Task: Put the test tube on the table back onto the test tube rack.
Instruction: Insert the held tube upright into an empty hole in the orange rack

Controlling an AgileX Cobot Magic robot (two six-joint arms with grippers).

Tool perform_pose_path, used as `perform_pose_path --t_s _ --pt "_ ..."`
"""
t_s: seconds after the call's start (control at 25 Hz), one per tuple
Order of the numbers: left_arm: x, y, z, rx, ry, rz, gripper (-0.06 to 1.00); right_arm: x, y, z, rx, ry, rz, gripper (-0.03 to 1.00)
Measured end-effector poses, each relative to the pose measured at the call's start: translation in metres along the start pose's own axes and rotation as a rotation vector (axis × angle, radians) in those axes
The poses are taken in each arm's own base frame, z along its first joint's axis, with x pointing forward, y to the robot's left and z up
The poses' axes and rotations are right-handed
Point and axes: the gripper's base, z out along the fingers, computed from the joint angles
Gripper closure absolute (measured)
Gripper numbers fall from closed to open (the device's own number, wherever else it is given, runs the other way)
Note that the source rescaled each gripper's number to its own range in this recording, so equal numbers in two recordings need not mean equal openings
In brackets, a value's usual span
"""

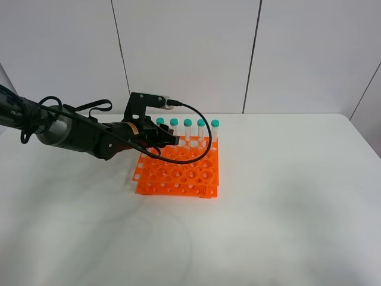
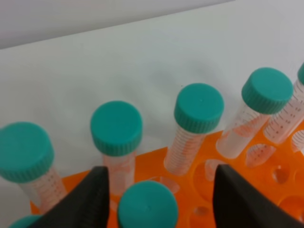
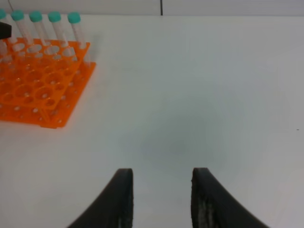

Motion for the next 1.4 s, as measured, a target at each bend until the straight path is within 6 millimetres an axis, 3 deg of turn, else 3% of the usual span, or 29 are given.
perform_pose_path --t_s 0.36,1.08,1.4 --pt "-0.001 -0.001 -0.003 -0.002 0.046 0.008 -0.06 0.000 0.000 0.000 0.000 0.000 0.000 0.56" --pt "-0.065 -0.004 -0.067 -0.012 0.034 0.024 -0.06 0.000 0.000 0.000 0.000 0.000 0.000 0.56" --pt "-0.071 0.028 -0.090 -0.103 0.135 0.011 -0.06 0.000 0.000 0.000 0.000 0.000 0.000 0.56"
